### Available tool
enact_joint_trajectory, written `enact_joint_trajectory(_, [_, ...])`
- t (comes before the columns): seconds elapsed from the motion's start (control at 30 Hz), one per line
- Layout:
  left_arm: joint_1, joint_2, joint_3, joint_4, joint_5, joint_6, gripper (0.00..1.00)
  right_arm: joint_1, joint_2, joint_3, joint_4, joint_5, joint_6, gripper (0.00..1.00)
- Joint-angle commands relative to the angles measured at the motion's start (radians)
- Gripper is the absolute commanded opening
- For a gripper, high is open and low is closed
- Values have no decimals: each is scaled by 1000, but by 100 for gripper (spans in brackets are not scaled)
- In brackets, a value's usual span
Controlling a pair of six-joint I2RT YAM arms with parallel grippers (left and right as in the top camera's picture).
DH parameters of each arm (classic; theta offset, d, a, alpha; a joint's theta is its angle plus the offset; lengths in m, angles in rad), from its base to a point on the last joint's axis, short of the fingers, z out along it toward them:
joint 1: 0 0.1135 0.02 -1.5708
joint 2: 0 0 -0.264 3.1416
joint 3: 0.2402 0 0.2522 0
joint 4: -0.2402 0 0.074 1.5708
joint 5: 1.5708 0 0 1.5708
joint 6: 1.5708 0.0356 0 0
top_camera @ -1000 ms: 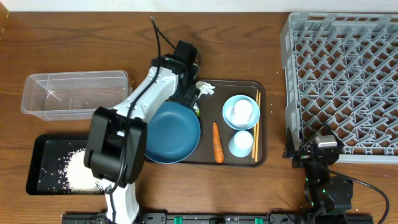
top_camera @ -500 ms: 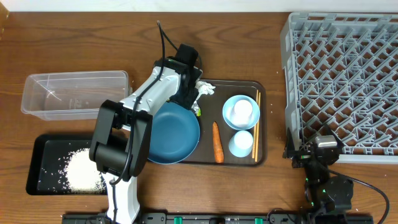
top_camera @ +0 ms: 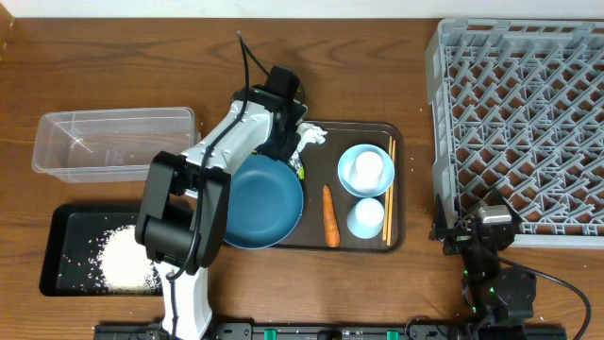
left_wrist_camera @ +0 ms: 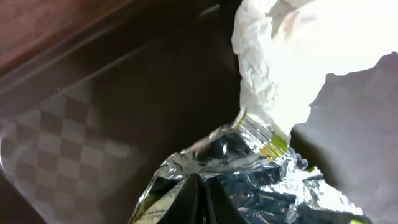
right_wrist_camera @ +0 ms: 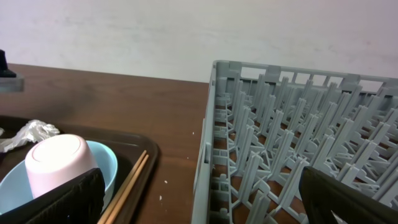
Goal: Sort waste into correct bins and load items into the dishwasher rack
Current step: 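Lower the left gripper onto the yellow wrapper and foil, grasp, then carry the wrapper with the left gripper into the clear bin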
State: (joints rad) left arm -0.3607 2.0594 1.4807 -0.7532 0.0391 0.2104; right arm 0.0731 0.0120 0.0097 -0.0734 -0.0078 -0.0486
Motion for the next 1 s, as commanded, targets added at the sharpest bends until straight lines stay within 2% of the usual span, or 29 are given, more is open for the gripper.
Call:
enact_joint_trajectory(0.0, [6,-37,46,-17,2,-4,6,-9,-6,-4,-1,3,-13,99])
enact_joint_trajectory(0.27, [30,-176,58,14,2,-86,6,-9,-6,-4,-1,3,-13,99])
enact_joint_trajectory(0.53, [110,-273,58,33,-6,-98,7,-9,-6,-4,-1,3,-13,99])
enact_joint_trajectory(0.77, [326,-351,58,133,-5,-264,6,-9,-6,-4,-1,3,-13,99])
enact_joint_trajectory(0.87, [454,-361,58,142,0,-383,6,-9,-6,-4,-1,3,-13,99])
enact_joint_trajectory(0.97, [565,-359,57,133,29,-439,6,-9,-6,-4,-1,3,-13,99])
